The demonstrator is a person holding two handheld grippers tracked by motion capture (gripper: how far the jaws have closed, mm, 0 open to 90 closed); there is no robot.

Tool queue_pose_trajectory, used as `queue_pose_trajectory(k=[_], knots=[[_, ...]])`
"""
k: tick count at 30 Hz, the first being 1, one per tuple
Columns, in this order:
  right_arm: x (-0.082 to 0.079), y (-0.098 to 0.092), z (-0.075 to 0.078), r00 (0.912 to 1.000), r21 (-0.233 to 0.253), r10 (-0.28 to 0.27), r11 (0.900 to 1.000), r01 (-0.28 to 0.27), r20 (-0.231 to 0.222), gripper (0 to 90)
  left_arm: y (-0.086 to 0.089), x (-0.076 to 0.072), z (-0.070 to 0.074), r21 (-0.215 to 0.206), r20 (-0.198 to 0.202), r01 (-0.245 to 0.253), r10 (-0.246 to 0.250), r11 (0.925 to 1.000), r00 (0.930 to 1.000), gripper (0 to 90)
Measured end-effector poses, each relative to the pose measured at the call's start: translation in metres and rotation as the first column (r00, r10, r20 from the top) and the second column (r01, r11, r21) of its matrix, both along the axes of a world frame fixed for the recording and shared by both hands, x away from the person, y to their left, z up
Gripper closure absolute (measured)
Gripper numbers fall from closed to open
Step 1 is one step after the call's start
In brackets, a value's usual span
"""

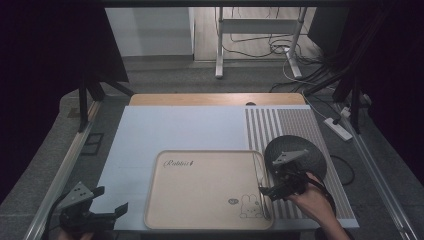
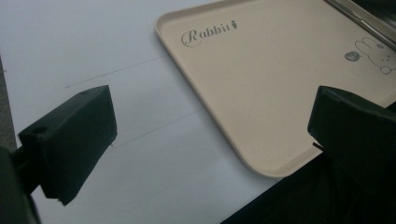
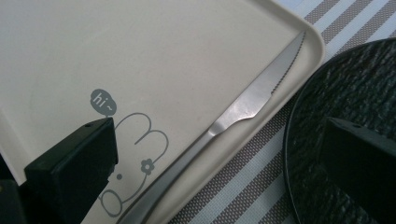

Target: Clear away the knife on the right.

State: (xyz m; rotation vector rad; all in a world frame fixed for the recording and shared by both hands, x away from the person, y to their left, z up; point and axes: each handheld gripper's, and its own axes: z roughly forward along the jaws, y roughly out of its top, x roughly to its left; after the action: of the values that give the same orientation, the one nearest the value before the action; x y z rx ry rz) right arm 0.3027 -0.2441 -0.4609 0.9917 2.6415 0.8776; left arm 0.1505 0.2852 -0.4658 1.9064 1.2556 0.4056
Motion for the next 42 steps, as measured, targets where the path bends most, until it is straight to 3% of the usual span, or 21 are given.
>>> queue_pose_trajectory(k=[14,28,32,42], knots=[[-0.018,-0.026,0.004,0.997,0.052,-0.074,0.996,0.072,0.024,0.0,0.0,0.0,0.0,0.0,-0.001,-0.003,0.003,1.0,1.0,1.6],[-0.036,-0.046,0.007,0.9865,0.06,-0.155,0.987,0.152,0.053,0.0,0.0,0.0,0.0,-0.001,-0.002,-0.006,0.006,1.0,1.0,1.5],[-0.041,-0.053,0.009,0.9824,0.082,-0.178,0.981,0.173,0.057,0.0,0.0,0.0,0.0,-0.002,-0.003,-0.007,0.007,1.0,1.0,1.5],[-0.052,-0.064,0.015,0.9778,0.107,-0.195,0.977,0.187,0.076,0.0,0.0,0.0,0.0,-0.003,-0.005,-0.012,0.012,0.9999,0.9999,1.5]])
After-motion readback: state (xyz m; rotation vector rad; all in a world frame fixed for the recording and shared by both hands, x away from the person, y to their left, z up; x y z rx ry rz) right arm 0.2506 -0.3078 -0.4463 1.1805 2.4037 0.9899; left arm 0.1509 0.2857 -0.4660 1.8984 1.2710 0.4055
